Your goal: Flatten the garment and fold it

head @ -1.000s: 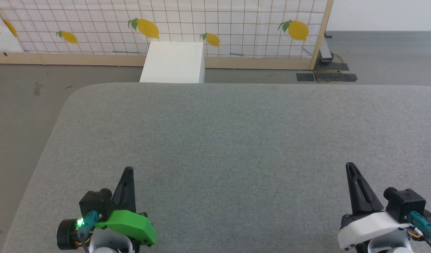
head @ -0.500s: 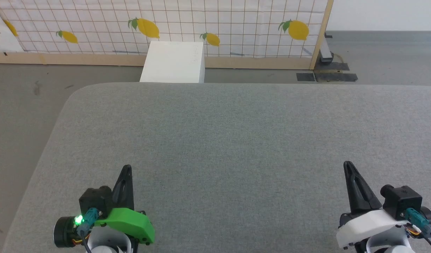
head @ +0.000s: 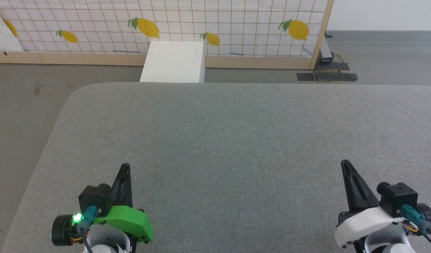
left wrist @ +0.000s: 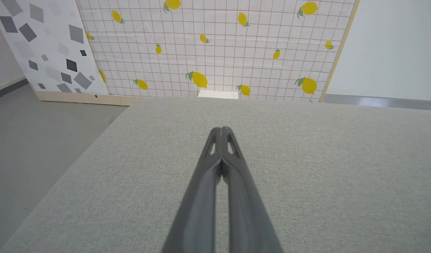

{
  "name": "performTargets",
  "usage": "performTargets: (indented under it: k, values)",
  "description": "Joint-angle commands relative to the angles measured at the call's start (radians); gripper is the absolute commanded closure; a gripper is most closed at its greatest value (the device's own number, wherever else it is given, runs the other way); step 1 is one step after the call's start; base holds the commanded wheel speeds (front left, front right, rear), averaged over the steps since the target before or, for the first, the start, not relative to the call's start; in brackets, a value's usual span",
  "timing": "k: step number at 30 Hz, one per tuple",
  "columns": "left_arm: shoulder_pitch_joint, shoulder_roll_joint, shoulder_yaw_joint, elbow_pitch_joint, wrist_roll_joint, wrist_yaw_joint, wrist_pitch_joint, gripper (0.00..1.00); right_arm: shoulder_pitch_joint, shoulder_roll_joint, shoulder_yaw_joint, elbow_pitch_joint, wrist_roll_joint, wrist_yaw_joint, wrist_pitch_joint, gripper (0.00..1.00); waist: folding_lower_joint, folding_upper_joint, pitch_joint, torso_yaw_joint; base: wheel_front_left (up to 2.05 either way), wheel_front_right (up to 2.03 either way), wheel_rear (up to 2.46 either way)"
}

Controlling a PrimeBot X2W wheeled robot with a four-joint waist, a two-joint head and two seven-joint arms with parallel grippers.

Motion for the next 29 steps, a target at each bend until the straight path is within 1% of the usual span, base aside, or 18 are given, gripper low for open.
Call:
performTargets:
  k: [1,29]
  values:
    - [0.007,-0.007,0.007,-0.008,0.020,-0.007,0.005,1.00,-0.017,0.000,0.004,-0.009,-0.011,-0.001,0.007,1.00,0.0000,0.0000,0.000,0.000,0.00,0.00,0.00]
    - [0.010,-0.024,0.045,-0.049,0.099,-0.023,0.062,1.00,-0.026,0.000,0.018,-0.036,-0.056,-0.001,0.064,1.00,0.0000,0.0000,0.002,0.001,0.00,0.00,0.00]
